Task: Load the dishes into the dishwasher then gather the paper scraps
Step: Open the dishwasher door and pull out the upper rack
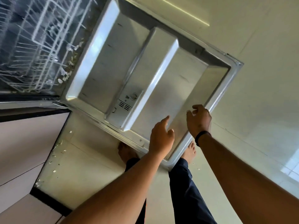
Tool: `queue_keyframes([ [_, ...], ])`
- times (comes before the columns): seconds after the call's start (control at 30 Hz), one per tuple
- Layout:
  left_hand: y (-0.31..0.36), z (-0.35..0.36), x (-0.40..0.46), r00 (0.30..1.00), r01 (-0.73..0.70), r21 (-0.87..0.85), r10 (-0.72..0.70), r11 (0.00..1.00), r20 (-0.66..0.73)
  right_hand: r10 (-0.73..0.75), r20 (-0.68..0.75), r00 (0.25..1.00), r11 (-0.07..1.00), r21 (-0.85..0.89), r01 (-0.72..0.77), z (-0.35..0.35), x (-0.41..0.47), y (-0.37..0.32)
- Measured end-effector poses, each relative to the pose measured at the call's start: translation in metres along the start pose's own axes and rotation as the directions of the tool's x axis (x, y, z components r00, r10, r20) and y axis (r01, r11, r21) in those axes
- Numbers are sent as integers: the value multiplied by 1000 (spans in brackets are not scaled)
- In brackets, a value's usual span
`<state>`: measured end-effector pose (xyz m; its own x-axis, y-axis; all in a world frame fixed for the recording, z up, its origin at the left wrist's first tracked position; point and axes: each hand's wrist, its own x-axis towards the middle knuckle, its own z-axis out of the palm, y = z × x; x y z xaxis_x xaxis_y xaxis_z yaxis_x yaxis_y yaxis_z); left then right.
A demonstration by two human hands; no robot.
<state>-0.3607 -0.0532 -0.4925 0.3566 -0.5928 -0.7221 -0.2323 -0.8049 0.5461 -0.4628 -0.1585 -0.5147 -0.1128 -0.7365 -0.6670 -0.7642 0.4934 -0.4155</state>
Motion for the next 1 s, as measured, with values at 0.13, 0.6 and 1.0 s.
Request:
queue_keyframes([
  [0.13, 8, -58, 5, 977, -71, -70, 55, 995, -204, -195, 73, 978, 978, -61, 200, 16, -19, -66],
  [0.6, -27, -349, 75, 622, 191, 114, -30, 975, -783, -818, 424, 388, 218, -396, 892, 122, -79, -356],
  [1.0, -76, -399, 104, 892, 202, 253, -71, 946, -447, -659, 582, 477, 130, -536, 834, 173, -66, -403],
])
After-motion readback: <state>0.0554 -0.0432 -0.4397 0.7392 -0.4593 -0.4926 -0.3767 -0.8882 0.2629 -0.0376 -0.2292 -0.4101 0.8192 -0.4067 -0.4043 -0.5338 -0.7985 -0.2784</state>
